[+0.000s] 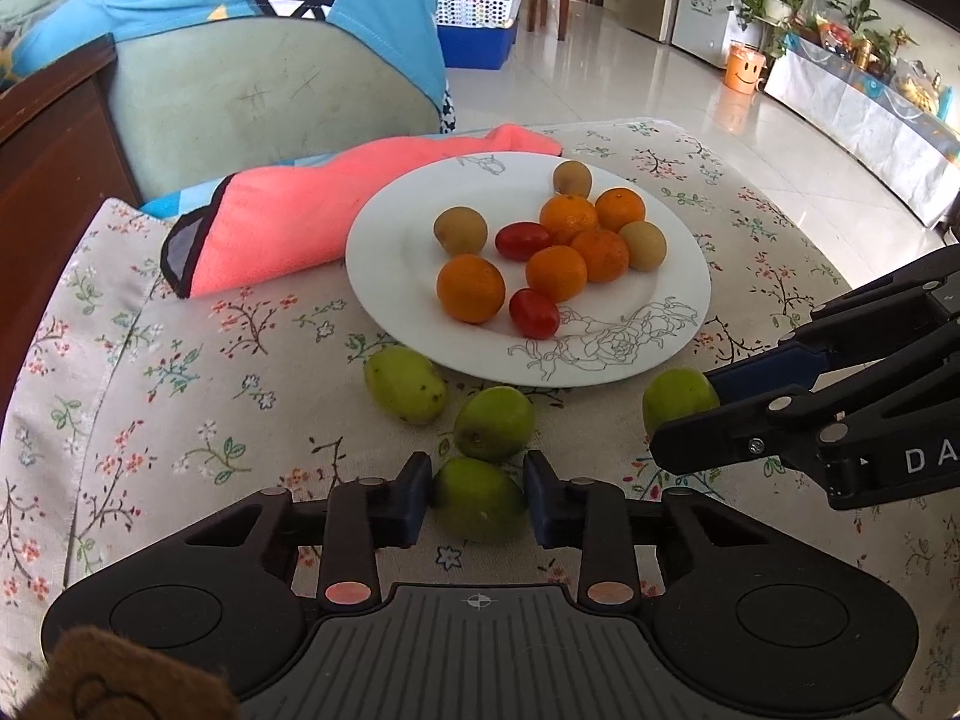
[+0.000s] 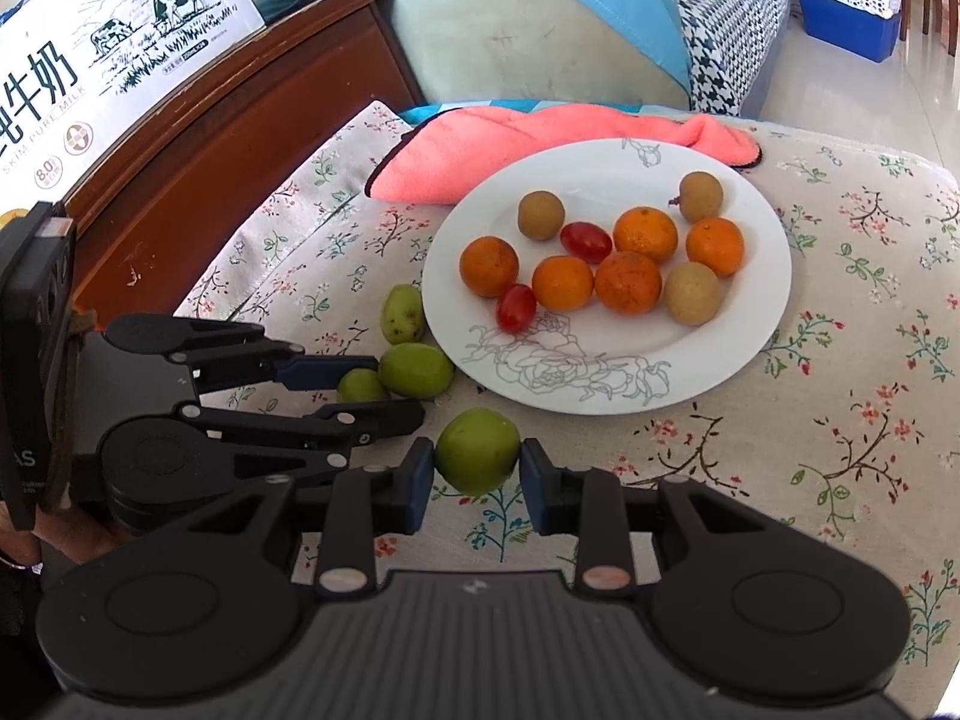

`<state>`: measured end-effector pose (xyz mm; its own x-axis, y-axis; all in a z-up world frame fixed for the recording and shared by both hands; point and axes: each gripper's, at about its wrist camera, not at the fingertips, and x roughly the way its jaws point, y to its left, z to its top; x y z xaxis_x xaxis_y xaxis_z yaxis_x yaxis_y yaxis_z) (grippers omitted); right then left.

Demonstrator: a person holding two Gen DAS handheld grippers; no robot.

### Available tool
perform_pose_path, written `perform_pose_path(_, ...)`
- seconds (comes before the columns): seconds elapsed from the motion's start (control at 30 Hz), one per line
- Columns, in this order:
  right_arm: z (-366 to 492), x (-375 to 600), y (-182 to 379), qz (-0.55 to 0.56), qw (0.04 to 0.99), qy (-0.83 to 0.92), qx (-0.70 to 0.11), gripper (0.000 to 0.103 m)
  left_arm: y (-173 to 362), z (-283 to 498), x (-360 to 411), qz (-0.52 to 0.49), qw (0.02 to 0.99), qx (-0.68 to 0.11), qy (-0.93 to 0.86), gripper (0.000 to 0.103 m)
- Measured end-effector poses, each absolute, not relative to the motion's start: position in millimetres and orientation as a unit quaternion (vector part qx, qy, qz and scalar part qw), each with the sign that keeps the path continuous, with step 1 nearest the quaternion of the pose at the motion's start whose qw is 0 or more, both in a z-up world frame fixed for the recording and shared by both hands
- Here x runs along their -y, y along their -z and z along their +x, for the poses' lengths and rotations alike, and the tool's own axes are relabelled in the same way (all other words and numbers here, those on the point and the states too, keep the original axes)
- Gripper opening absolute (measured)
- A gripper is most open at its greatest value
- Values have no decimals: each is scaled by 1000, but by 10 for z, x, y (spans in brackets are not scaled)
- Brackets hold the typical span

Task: Organize fruits
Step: 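Grasp a green fruit with the right tool while the left tool grasps another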

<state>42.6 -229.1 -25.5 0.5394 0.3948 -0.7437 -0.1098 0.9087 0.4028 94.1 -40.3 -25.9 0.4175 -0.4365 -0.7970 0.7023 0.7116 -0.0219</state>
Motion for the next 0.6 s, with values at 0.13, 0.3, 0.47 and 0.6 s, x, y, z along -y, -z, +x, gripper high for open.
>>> perform_pose_path(0.13, 431, 2282, 247, 156, 864, -147, -456, 31, 252, 947, 384, 152, 827, -421, 340, 31)
perform_pose_path(0.3, 441, 2292, 215, 158, 866, -149, -451, 31, 213, 953, 353, 149, 831, -427, 325, 30)
perform_pose_path(0.47, 466, 2335, 153, 165, 870, -148, -441, 31, 94, 958, 311, 129, 840, -422, 316, 30)
perform_pose_path(0.6, 506, 2414, 95, 184, 871, -145, -432, 31, -7, 991, 316, 112, 848, -417, 308, 31)
